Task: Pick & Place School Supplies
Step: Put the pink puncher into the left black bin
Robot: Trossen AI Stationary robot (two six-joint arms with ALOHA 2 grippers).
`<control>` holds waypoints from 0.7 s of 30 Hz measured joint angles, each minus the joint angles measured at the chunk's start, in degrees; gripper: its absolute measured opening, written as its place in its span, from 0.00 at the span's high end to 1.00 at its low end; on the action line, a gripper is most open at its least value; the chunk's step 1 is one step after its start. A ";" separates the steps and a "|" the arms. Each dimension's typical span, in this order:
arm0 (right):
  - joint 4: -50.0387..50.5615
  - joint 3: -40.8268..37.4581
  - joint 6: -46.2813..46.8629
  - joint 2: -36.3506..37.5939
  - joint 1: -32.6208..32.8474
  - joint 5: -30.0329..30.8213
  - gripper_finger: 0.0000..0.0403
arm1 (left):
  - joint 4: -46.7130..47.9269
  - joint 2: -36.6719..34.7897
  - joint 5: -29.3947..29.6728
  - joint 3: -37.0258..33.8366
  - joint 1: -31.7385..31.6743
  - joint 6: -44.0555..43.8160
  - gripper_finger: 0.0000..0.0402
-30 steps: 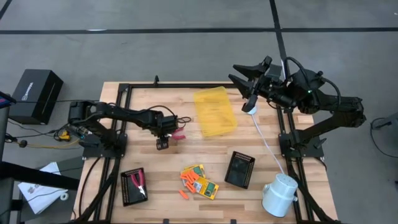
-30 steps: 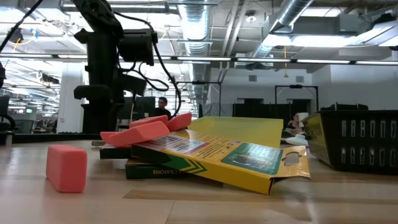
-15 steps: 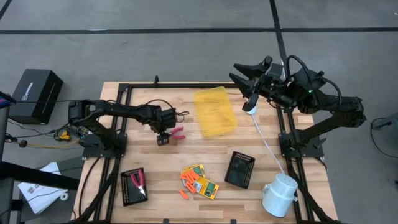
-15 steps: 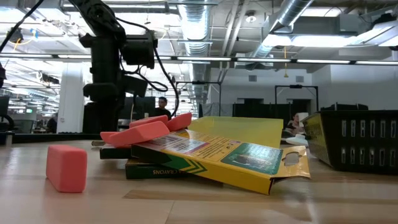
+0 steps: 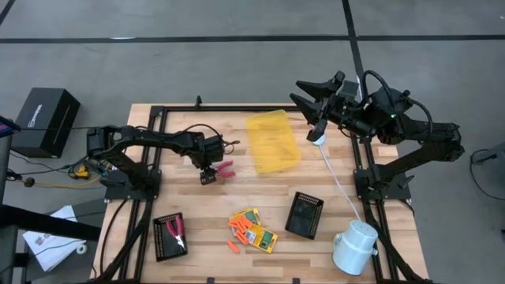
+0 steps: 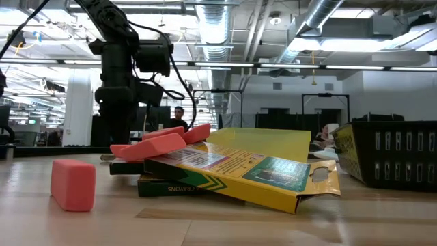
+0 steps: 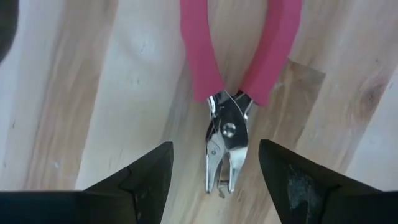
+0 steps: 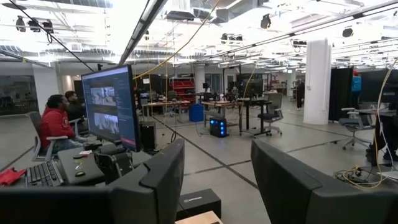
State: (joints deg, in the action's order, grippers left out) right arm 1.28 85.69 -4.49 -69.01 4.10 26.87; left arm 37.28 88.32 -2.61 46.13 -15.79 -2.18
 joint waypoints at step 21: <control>0.00 0.00 -0.01 -0.02 -0.01 0.04 0.57 | -2.97 7.40 4.10 0.22 1.14 2.61 0.80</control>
State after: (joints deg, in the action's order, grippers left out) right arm 1.28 85.69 -4.50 -69.04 4.09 26.92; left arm 34.31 95.72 1.49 46.35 -14.66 0.43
